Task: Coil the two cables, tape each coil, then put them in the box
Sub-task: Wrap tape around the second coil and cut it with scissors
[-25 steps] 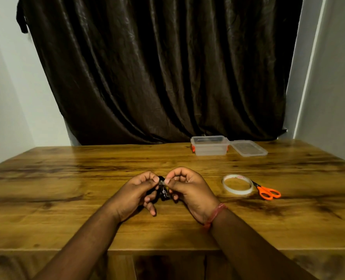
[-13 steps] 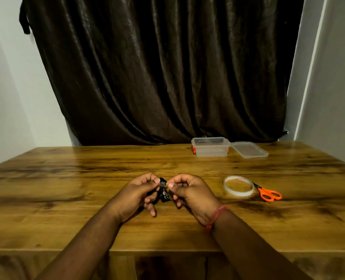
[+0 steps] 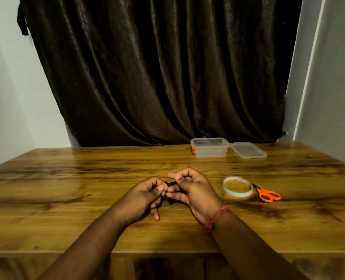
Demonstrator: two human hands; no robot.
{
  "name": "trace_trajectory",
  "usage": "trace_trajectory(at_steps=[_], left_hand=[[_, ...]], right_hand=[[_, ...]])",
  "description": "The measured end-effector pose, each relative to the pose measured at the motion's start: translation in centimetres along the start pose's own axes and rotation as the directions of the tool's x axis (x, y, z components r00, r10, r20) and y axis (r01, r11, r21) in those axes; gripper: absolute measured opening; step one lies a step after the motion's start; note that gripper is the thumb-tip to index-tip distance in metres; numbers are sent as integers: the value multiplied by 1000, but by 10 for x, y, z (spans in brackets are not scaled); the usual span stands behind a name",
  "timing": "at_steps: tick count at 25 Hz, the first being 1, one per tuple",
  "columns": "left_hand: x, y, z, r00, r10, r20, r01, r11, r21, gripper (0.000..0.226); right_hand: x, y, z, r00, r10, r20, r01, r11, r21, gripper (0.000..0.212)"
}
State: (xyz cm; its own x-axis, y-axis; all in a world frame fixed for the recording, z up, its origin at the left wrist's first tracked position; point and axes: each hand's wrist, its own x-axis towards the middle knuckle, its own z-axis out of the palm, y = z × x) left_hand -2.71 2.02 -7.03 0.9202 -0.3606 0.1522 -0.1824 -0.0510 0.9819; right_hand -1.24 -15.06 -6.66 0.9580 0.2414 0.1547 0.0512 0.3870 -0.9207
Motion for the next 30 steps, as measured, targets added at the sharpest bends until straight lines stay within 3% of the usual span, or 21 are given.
trace_trajectory(at_steps=[5,10,19,30], left_hand=[[0,-1,8,999,30,-46,-21,981,190,18],[1,-3,6,997,46,-58,-33,979,202,20],[5,-3,2,995,77,-63,-78,997,-20,22],[4,4,4,998,-29,-60,18,985,-174,7]], right_hand=[[0,1,-1,1000,-17,7,18,974,-226,9],[-3,3,3,1000,1,13,2,971,-240,11],[-2,3,4,1000,-19,5,20,979,-201,14],[1,7,0,996,-86,-18,76,954,-291,14]])
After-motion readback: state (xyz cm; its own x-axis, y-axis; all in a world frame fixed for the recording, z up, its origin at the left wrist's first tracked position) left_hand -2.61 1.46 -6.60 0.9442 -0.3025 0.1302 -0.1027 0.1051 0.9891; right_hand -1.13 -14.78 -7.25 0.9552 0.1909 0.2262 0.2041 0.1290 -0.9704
